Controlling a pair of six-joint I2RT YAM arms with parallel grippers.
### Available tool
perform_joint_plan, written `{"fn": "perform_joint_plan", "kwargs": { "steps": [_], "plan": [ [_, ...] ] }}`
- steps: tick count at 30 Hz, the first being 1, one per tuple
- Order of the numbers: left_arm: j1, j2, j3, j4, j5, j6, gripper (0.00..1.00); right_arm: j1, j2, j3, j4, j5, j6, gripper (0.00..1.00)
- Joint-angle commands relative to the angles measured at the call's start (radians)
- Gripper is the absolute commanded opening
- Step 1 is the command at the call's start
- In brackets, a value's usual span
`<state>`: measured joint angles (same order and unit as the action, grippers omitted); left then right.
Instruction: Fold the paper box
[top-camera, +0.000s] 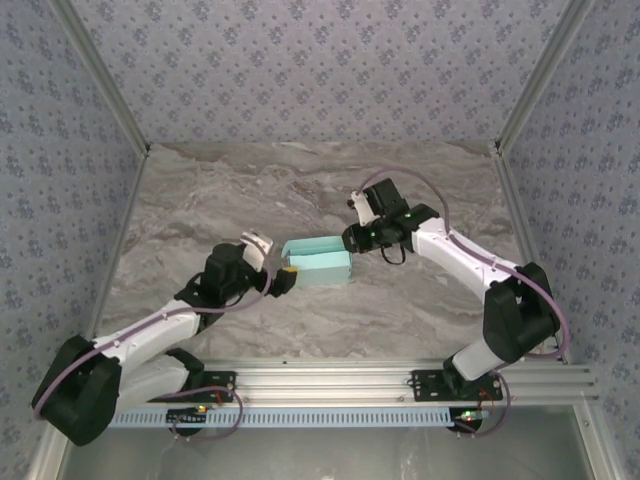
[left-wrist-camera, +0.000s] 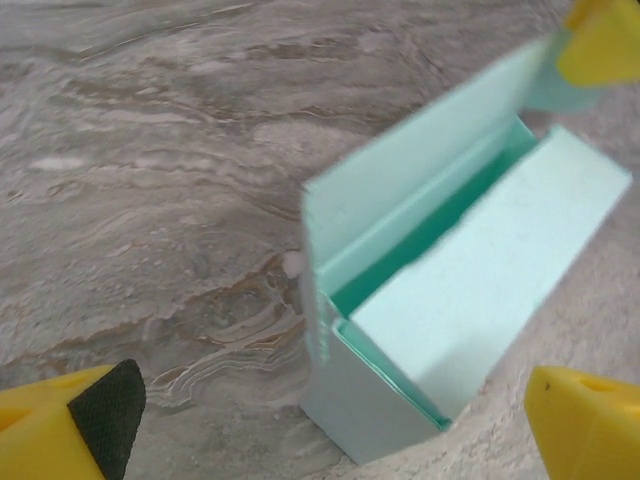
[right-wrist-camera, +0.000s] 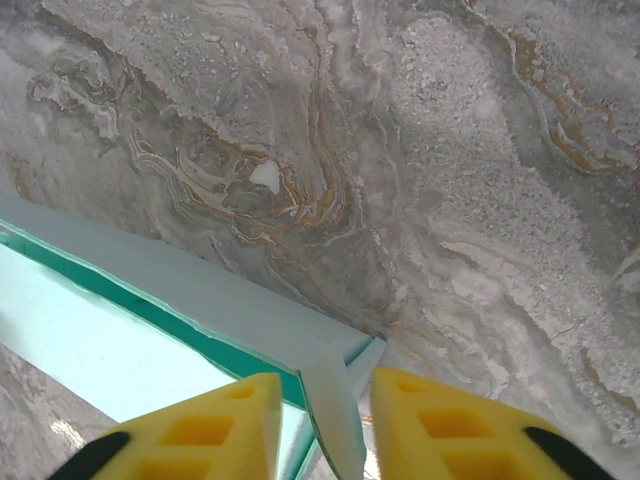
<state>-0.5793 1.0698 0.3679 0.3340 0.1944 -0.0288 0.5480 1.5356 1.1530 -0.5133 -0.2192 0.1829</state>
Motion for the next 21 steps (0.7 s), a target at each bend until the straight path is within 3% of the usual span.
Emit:
{"fn": "perform_joint_plan", "kwargs": {
  "steps": [1,5,10,15,21],
  "plan": [
    [-0.007,0.031,-0.051,0.215,0.13,0.245,0.99,0.009,0.013,0.031,-0.024,0.03,-0.031,0.24],
    [0.032,0.121,-0.117,0.452,0.17,0.323,0.99,0.01,0.012,0.031,-0.021,0.016,-0.056,0.18],
    [0.051,0.213,-0.054,0.389,0.266,0.449,0.99,0.006,0.002,0.029,-0.004,-0.011,-0.086,0.14],
    [0.101,0.26,-0.055,0.486,0.262,0.451,0.97,-0.003,-0.002,0.023,-0.008,-0.029,-0.092,0.14],
    [0.121,0.372,0.027,0.482,0.373,0.483,0.9,-0.019,-0.003,0.024,-0.01,-0.054,-0.083,0.13]
  ]
}}
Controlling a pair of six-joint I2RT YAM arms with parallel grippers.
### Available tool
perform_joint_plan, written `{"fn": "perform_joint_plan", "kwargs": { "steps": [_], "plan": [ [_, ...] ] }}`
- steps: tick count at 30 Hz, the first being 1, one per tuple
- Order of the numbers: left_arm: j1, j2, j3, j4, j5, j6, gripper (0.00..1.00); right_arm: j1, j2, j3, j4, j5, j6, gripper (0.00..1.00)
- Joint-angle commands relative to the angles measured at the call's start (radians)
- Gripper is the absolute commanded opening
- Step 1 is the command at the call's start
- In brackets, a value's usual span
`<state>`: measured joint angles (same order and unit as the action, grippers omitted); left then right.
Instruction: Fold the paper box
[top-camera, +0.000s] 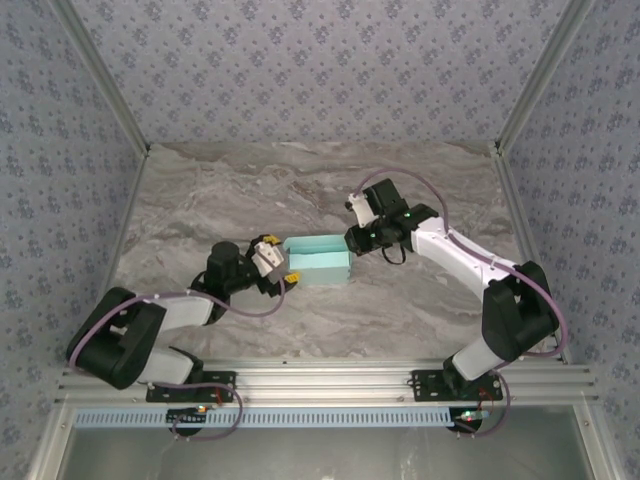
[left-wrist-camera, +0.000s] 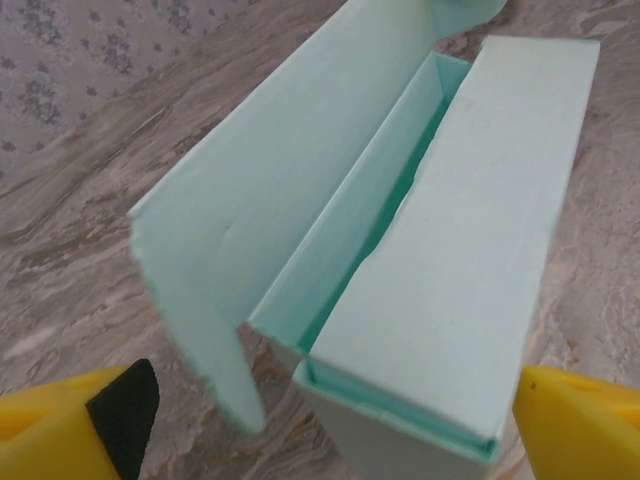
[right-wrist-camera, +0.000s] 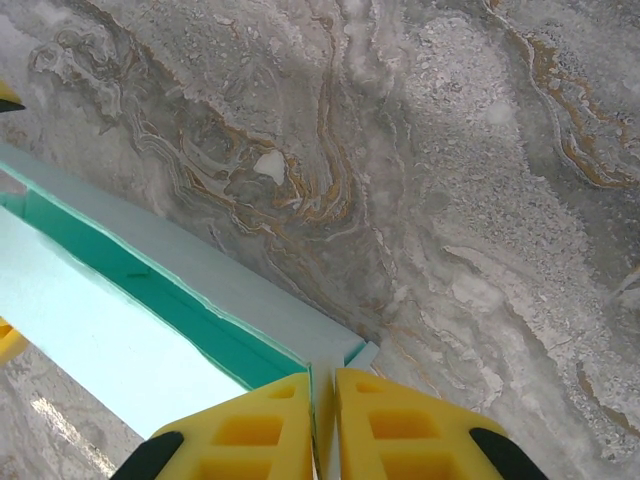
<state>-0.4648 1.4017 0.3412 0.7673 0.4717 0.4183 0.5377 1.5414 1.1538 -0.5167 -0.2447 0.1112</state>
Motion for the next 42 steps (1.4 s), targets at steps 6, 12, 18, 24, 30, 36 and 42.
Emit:
{"fn": "perform_joint_plan", "kwargs": {
  "steps": [6,12,18,24,30,36,42],
  "plan": [
    [0.005,0.124,0.102,0.079,0.2,0.005,0.81,-0.017,-0.008,0.03,-0.015,-0.034,0.02,0.13],
    [-0.018,0.125,0.114,0.037,0.197,0.017,0.65,0.021,-0.005,0.03,-0.015,0.0,0.067,0.14],
    [-0.053,0.123,0.108,0.019,0.143,0.033,0.62,0.038,-0.011,0.03,-0.016,0.041,0.109,0.14],
    [-0.08,0.127,0.108,0.006,0.096,0.043,0.57,0.059,-0.018,0.03,-0.009,0.058,0.174,0.1],
    [-0.083,0.119,0.104,-0.002,0.07,0.051,0.56,0.08,-0.024,0.03,-0.002,0.085,0.194,0.1],
    [-0.082,0.119,0.111,-0.011,0.048,0.048,0.54,0.087,-0.037,-0.025,0.049,0.102,0.193,0.1],
    [-0.083,0.132,0.136,-0.041,0.061,0.031,0.55,0.108,-0.056,-0.072,0.099,0.138,0.244,0.1]
  ]
}}
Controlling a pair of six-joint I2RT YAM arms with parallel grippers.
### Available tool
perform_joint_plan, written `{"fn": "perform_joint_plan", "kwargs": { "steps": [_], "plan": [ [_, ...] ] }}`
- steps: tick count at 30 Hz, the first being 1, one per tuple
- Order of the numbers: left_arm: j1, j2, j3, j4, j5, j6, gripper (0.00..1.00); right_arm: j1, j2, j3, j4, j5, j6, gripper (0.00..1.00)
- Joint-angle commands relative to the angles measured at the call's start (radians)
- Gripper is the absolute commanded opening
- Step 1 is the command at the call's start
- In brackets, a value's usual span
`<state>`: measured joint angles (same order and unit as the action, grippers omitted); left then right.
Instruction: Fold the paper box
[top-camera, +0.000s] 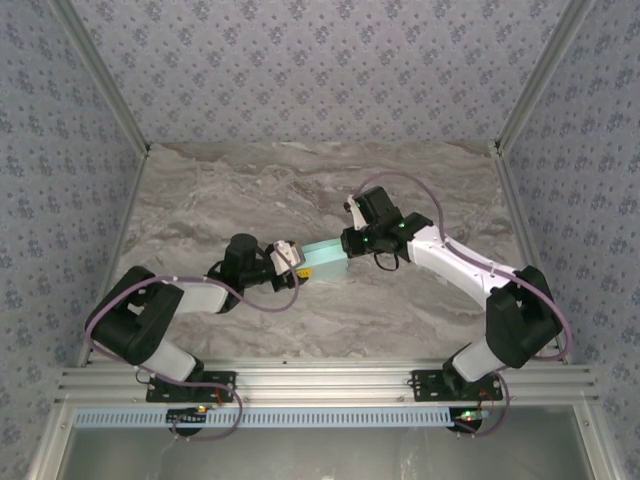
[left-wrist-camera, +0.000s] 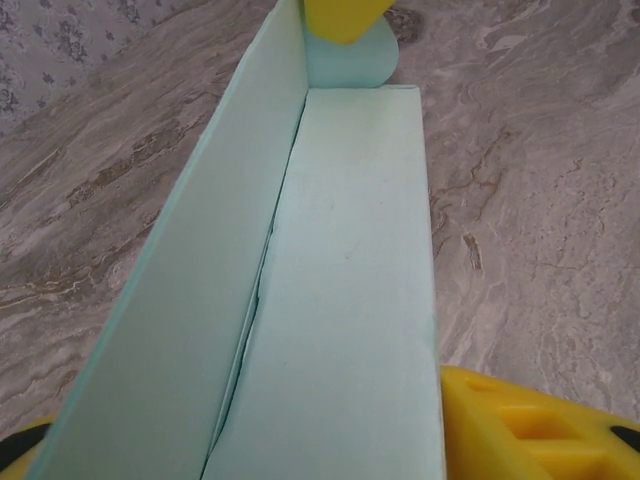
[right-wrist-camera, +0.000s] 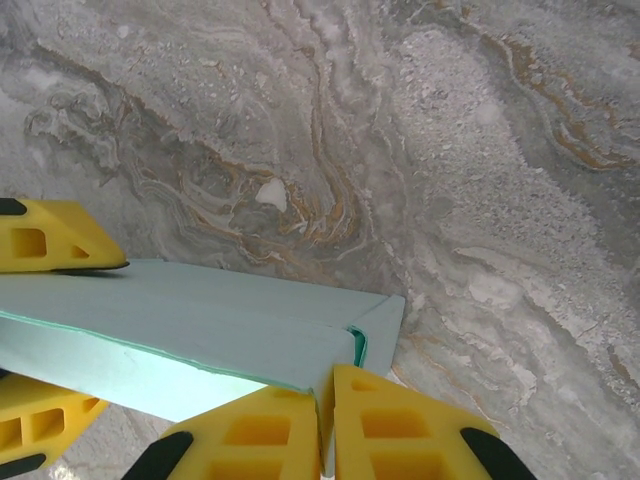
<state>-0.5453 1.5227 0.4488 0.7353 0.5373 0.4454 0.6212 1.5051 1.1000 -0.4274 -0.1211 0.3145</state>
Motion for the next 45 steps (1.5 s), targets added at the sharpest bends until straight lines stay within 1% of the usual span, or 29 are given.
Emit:
{"fn": "perform_joint_plan", "kwargs": {
  "steps": [1,5,10,13,16,21,24,26,27,28,30,32,35,37,38,39,40,42,43,44,45],
  "plan": [
    [-0.002,0.016,0.029,-0.005,-0.005,0.002,0.55,0.03,-0.025,-0.022,0.017,0.025,0.039,0.1],
    [-0.002,0.02,0.049,-0.037,-0.008,0.0,0.55,0.04,-0.041,-0.061,0.065,0.045,0.038,0.1],
    [0.006,0.042,0.059,-0.028,0.004,-0.027,0.55,0.058,-0.073,-0.143,0.138,0.085,0.0,0.1],
    [0.02,0.052,0.058,-0.008,0.017,-0.051,0.55,0.06,-0.097,-0.189,0.179,0.088,0.003,0.1],
    [0.026,0.061,0.074,-0.026,0.022,-0.052,0.56,0.063,-0.113,-0.214,0.192,0.111,0.005,0.1],
    [0.033,0.078,0.099,-0.034,0.04,-0.071,0.56,0.064,-0.133,-0.28,0.276,0.106,0.011,0.11],
    [0.034,0.096,0.11,-0.037,0.057,-0.067,0.55,0.056,-0.131,-0.262,0.251,0.102,0.012,0.16],
    [0.035,0.093,0.109,-0.045,0.075,-0.06,0.54,0.039,-0.145,-0.252,0.241,0.076,0.018,0.21],
    [0.038,0.095,0.111,-0.048,0.089,-0.056,0.54,0.028,-0.156,-0.248,0.235,0.065,0.017,0.26],
    [0.039,0.094,0.115,-0.06,0.098,-0.051,0.51,0.016,-0.17,-0.244,0.228,0.057,0.013,0.33],
    [0.044,0.093,0.126,-0.088,0.113,-0.028,0.5,-0.01,-0.204,-0.242,0.204,0.073,0.013,0.46],
    [0.051,0.086,0.136,-0.123,0.123,-0.009,0.5,-0.053,-0.253,-0.256,0.209,0.02,-0.015,0.49],
    [0.068,0.078,0.145,-0.152,0.17,0.009,0.5,-0.105,-0.33,-0.286,0.259,-0.09,-0.156,0.52],
    [0.083,0.073,0.163,-0.203,0.207,0.028,0.5,-0.106,-0.362,-0.323,0.328,-0.186,-0.376,0.56],
    [0.087,0.069,0.174,-0.226,0.223,0.039,0.5,-0.105,-0.362,-0.338,0.347,-0.205,-0.453,0.62],
    [0.09,0.061,0.184,-0.264,0.245,0.055,0.5,-0.106,-0.349,-0.339,0.354,-0.226,-0.54,0.61],
    [0.091,0.055,0.195,-0.298,0.265,0.078,0.5,-0.102,-0.331,-0.311,0.313,-0.243,-0.646,0.6],
    [0.093,0.056,0.216,-0.367,0.299,0.131,0.5,-0.104,-0.282,-0.231,0.226,-0.235,-0.754,0.6],
    [0.093,0.06,0.23,-0.405,0.311,0.153,0.5,-0.109,-0.257,-0.19,0.172,-0.264,-0.841,0.6],
    [0.093,0.066,0.243,-0.433,0.32,0.167,0.5,-0.112,-0.241,-0.177,0.137,-0.282,-0.947,0.62],
    [0.092,0.072,0.253,-0.455,0.333,0.176,0.5,-0.115,-0.229,-0.19,0.116,-0.303,-1.097,0.66]
  ]
}}
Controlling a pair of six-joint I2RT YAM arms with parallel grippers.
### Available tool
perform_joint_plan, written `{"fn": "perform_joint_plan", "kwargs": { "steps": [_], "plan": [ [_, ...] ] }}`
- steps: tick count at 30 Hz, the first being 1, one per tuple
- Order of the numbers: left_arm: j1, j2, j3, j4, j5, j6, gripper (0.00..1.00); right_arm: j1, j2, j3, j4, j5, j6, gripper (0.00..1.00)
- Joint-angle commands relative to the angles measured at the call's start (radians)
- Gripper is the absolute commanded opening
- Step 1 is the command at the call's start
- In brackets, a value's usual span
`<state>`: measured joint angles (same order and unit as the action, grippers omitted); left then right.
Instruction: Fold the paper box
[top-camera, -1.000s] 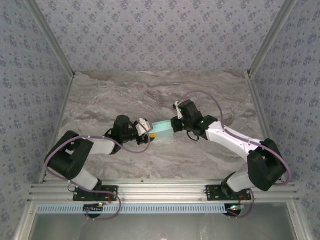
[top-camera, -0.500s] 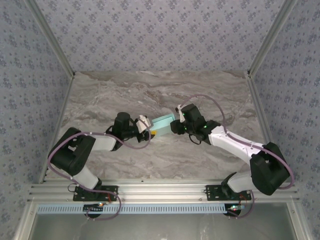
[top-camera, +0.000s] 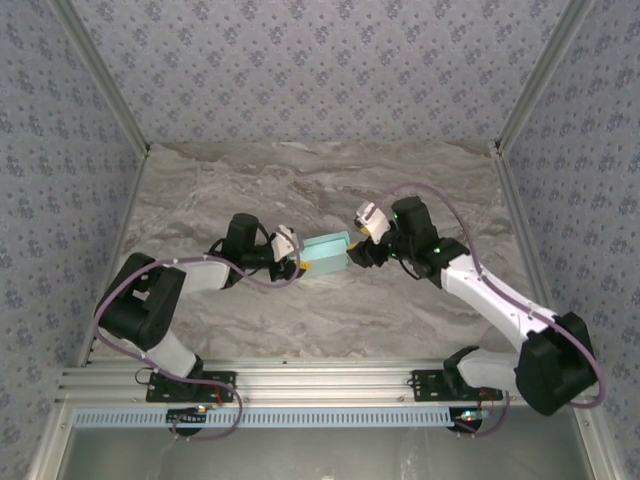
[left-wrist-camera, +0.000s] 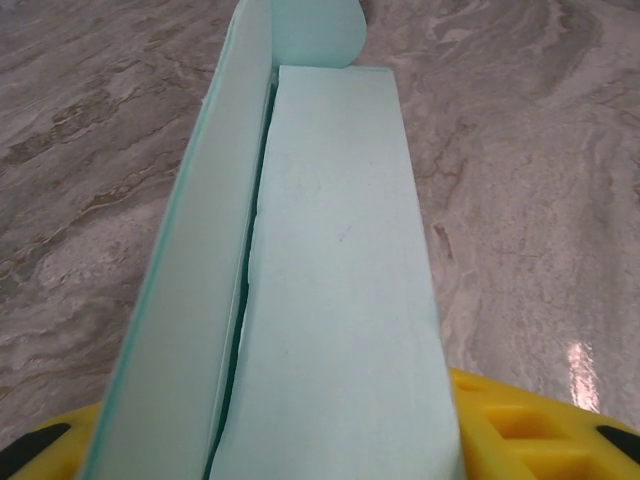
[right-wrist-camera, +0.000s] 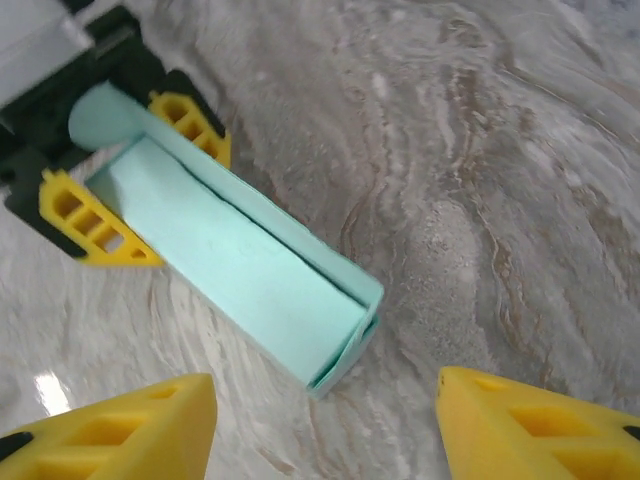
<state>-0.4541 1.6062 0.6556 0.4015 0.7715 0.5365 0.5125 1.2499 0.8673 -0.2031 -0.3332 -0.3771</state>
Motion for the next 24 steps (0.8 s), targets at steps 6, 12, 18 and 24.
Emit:
{"fn": "perform_joint_plan", "kwargs": {
  "steps": [6,12,18,24],
  "plan": [
    [-0.02,0.002,0.052,-0.154,0.091,0.12,0.51,-0.048,0.057,-0.018,-0.062,-0.143,-0.755,0.8],
    [-0.035,0.003,0.047,-0.161,0.085,0.147,0.5,-0.105,0.13,0.057,-0.153,-0.177,-0.856,0.81],
    [-0.04,0.001,0.053,-0.155,0.05,0.146,0.5,-0.038,0.214,0.073,-0.196,-0.238,-0.872,0.81],
    [-0.038,0.002,0.057,-0.168,0.042,0.148,0.51,-0.002,0.247,0.022,-0.115,-0.15,-0.838,0.76]
  ]
}}
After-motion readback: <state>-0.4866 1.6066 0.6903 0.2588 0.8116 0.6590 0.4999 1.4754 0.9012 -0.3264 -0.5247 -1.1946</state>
